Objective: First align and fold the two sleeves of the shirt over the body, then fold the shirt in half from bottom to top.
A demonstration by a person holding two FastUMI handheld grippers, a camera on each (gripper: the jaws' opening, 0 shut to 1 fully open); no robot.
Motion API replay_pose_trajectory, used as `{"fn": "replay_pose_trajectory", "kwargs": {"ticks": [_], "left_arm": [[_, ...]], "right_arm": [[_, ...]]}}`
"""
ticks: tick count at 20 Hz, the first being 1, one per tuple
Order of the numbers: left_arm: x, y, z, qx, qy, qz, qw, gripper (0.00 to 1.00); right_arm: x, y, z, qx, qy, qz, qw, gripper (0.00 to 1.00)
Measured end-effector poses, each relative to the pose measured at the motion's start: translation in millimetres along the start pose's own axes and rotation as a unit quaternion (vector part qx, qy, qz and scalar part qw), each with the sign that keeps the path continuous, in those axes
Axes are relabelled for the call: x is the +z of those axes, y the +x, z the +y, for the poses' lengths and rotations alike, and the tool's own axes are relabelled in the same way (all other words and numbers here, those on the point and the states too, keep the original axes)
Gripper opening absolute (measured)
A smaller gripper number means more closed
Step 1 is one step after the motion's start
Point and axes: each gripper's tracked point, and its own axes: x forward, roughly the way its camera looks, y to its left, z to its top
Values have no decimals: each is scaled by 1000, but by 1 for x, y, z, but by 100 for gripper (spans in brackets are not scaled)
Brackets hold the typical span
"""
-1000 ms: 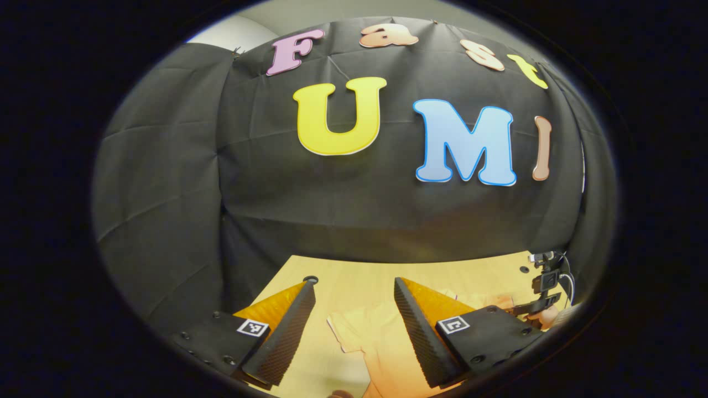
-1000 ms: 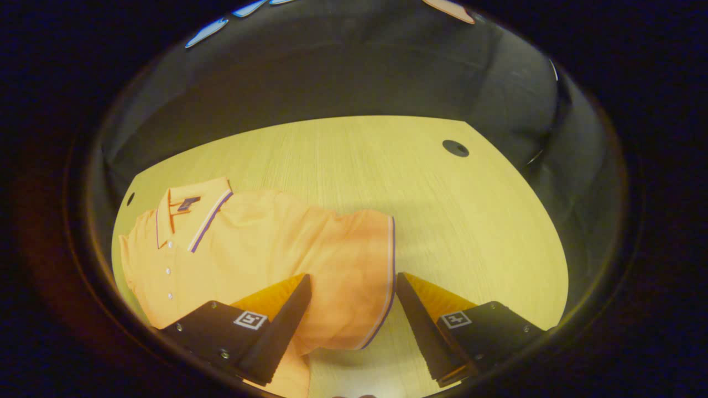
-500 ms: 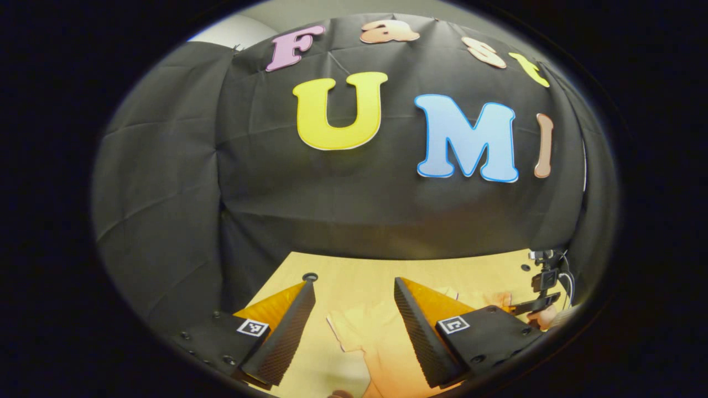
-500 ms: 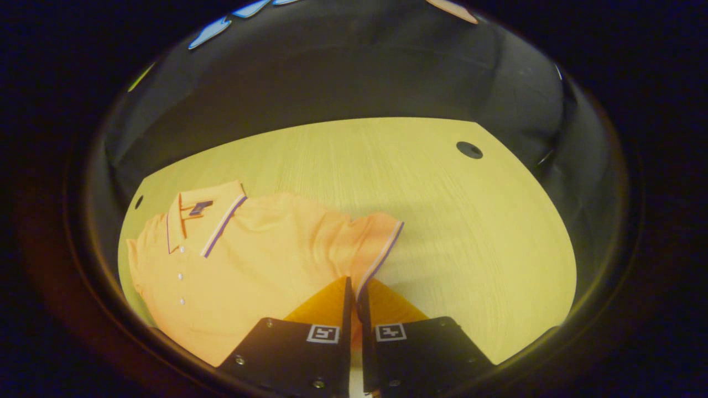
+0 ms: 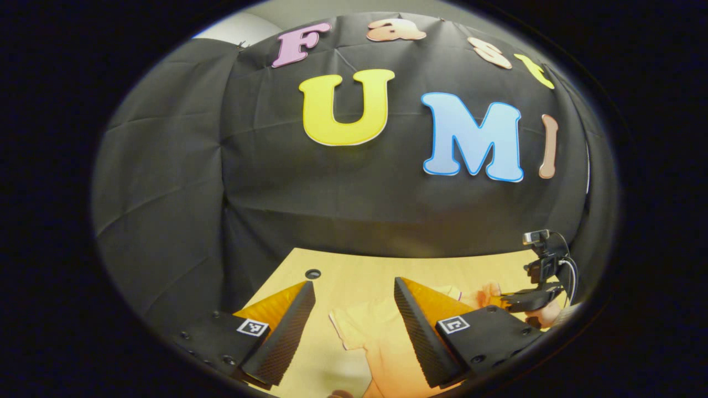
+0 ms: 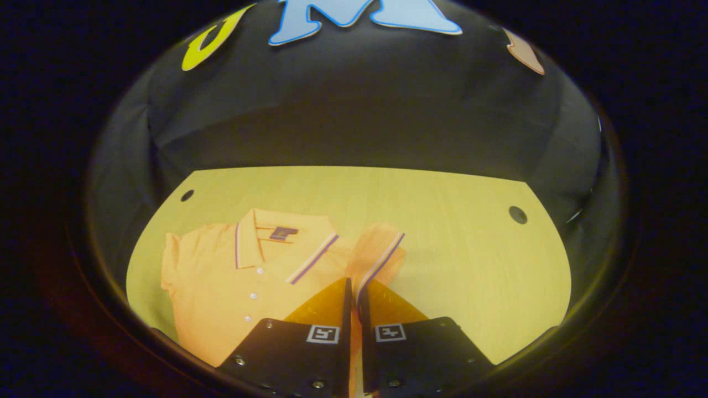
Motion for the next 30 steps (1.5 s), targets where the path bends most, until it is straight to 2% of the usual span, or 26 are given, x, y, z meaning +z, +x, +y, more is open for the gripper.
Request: {"fn": "replay_pose_trajectory", "kwargs": {"ticks": [4, 7, 9, 10, 11, 16, 21, 30], "left_arm": [[-6, -1, 9, 8, -1, 4, 1000, 94], [-14, -1, 17, 15, -3, 11, 1000, 94], [-19, 2, 21, 17, -5, 16, 1000, 95], [-22, 3, 23, 18, -5, 19, 1000, 95], [-26, 5, 25, 18, -4, 22, 1000, 95], [-51, 30, 24, 2, -14, 36, 999, 94], [-89, 81, 29, -12, -27, 53, 998, 96], [-208, 162, 33, -17, -25, 138, 990, 95]], "right_arm": [[-12, 10, 57, 50, -41, 20, 998, 10], [-33, 16, 77, 64, -63, 53, 994, 10], [-45, 19, 86, 71, -64, 73, 993, 20], [-44, 16, 84, 68, -68, 74, 993, 38], [-40, 16, 82, 64, -73, 69, 993, 39], [-28, -1, 75, 61, -61, 54, 995, 39], [-9, -31, 69, 58, -47, 28, 997, 39], [-19, -94, 48, 32, -33, 19, 999, 40]]}}
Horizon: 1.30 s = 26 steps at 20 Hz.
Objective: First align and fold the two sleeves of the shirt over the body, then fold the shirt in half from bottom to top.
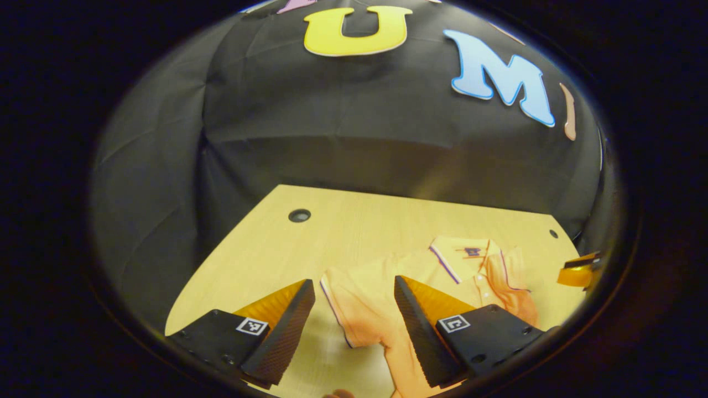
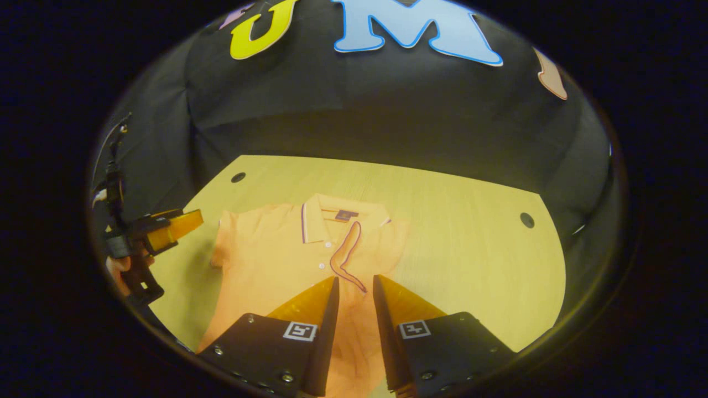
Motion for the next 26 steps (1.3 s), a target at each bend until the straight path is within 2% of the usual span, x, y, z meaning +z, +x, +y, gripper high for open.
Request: {"fn": "replay_pose_trajectory", "kwargs": {"ticks": [5, 9, 11, 14, 15, 19, 24, 26], "left_arm": [[-50, 33, 5, 7, -9, 57, 998, 96], [-66, 44, 7, 12, -22, 75, 997, 96], [-77, 44, 13, 29, -25, 92, 995, 95], [-79, 46, 13, 41, 15, 83, 996, 95], [-80, 48, 7, 32, 15, 83, 996, 95], [-77, 53, 0, 40, 20, 77, 996, 18], [-68, 49, -16, 23, 34, 73, 996, 18], [-49, 45, -40, 0, 57, 51, 997, 18]], "right_arm": [[-14, -23, -13, -24, 23, 7, 999, 40], [-24, -34, -25, -44, 34, 12, 998, 40], [-28, -38, -29, -51, 42, 13, 998, 40], [-34, -41, -34, -59, 53, 16, 997, 39], [-36, -43, -35, -60, 58, 17, 996, 39], [-41, -49, -39, -66, 65, 18, 996, 40], [-44, -50, -40, -68, 74, 17, 995, 39], [-45, -50, -41, -69, 76, 16, 995, 39]]}}
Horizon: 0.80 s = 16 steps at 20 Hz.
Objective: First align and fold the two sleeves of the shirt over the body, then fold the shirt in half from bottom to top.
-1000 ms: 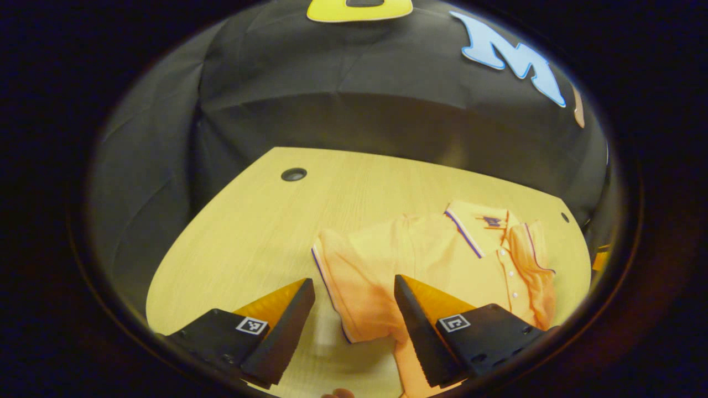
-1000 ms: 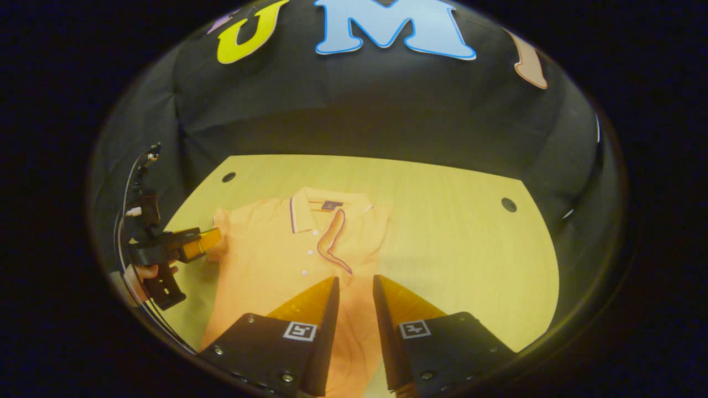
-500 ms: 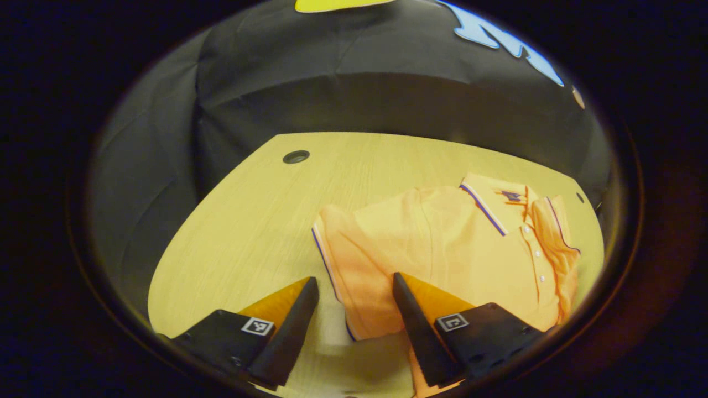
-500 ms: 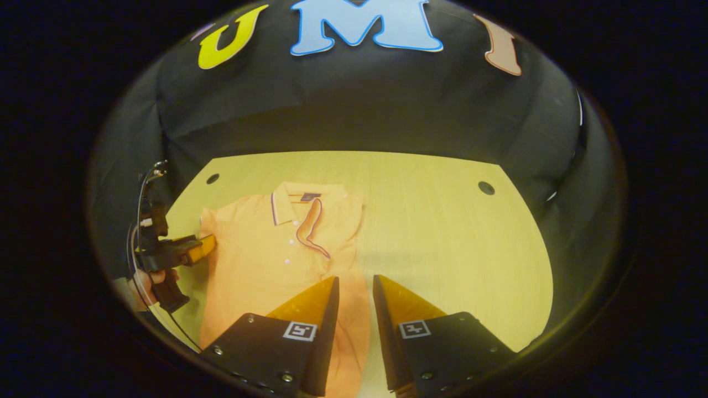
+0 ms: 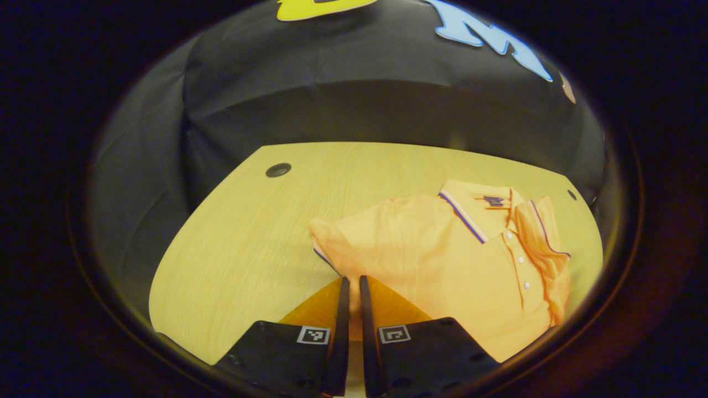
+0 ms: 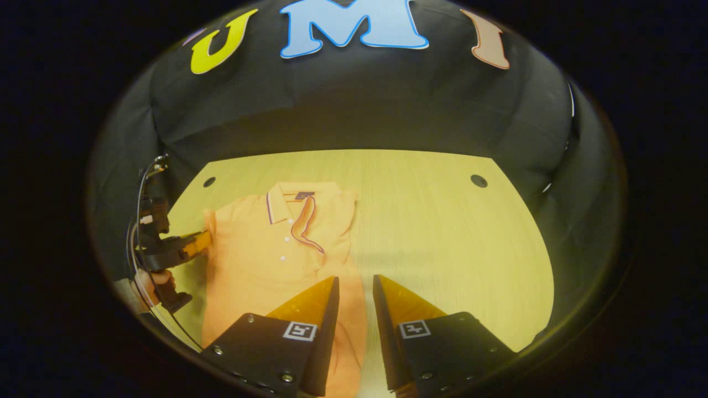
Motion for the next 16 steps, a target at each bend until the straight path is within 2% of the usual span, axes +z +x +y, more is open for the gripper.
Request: {"fn": "replay_pose_trajectory", "kwargs": {"ticks": [4, 7, 12, 13, 15, 16], "left_arm": [[36, -15, -79, -71, 62, -39, 995, 18], [37, -23, -138, -119, 100, -43, 987, 18], [13, -26, -178, -145, 126, -12, 981, 18], [12, -27, -178, -144, 124, -8, 982, 32], [12, -39, -176, -150, 115, -6, 982, 91], [13, -47, -169, -147, 113, -5, 983, 97]], "right_arm": [[-5, -4, -4, -2, 11, -3, 1000, 40], [-9, -12, -11, -8, 26, -7, 1000, 39], [-19, -24, -27, -20, 49, -10, 999, 40], [-22, -26, -29, -21, 52, -9, 998, 40], [-29, -28, -31, -20, 54, -4, 998, 39], [-33, -29, -30, -19, 54, -2, 998, 40]]}}
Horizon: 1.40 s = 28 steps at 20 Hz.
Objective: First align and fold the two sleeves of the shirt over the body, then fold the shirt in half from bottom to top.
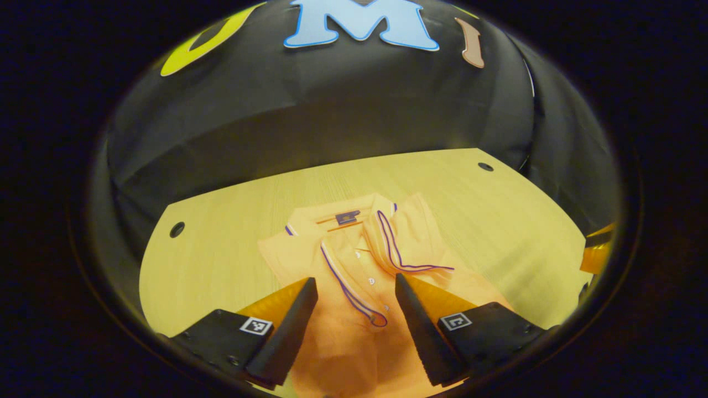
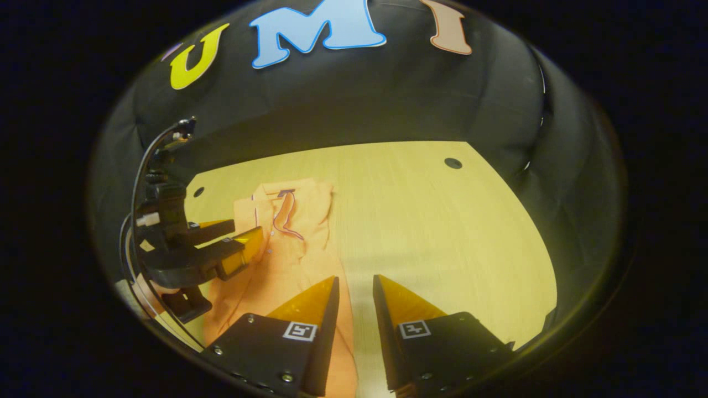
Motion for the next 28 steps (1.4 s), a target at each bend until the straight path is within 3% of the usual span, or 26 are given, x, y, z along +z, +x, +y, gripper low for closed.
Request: {"fn": "replay_pose_trajectory", "kwargs": {"ticks": [2, 3, 4, 13, 16, 17, 22, 28], "left_arm": [[-4, -23, 7, 0, -8, 7, 1000, 98], [-8, -37, 11, 1, -12, 13, 1000, 91], [-14, -51, 16, 1, -18, 17, 1000, 97], [-108, -154, 38, 26, -7, 76, 997, 94], [-148, -177, 34, 26, -13, 110, 994, 94], [-159, -183, 32, 26, -17, 121, 992, 96], [-214, -207, 27, 31, -35, 187, 981, 94], [-271, -231, 29, 36, -29, 278, 959, 94]], "right_arm": [[-10, -4, 3, 5, -1, 11, 1000, 40], [-16, -5, 8, 14, -3, 19, 1000, 40], [-23, -6, 10, 18, -7, 25, 1000, 47], [-118, -22, 36, 59, -41, 123, 990, 49], [-150, -30, 41, 68, -53, 166, 982, 63], [-160, -35, 42, 69, -56, 180, 980, 63], [-207, -44, 42, 70, -89, 252, 961, 63], [-236, -48, 36, 53, -114, 310, 942, 63]]}}
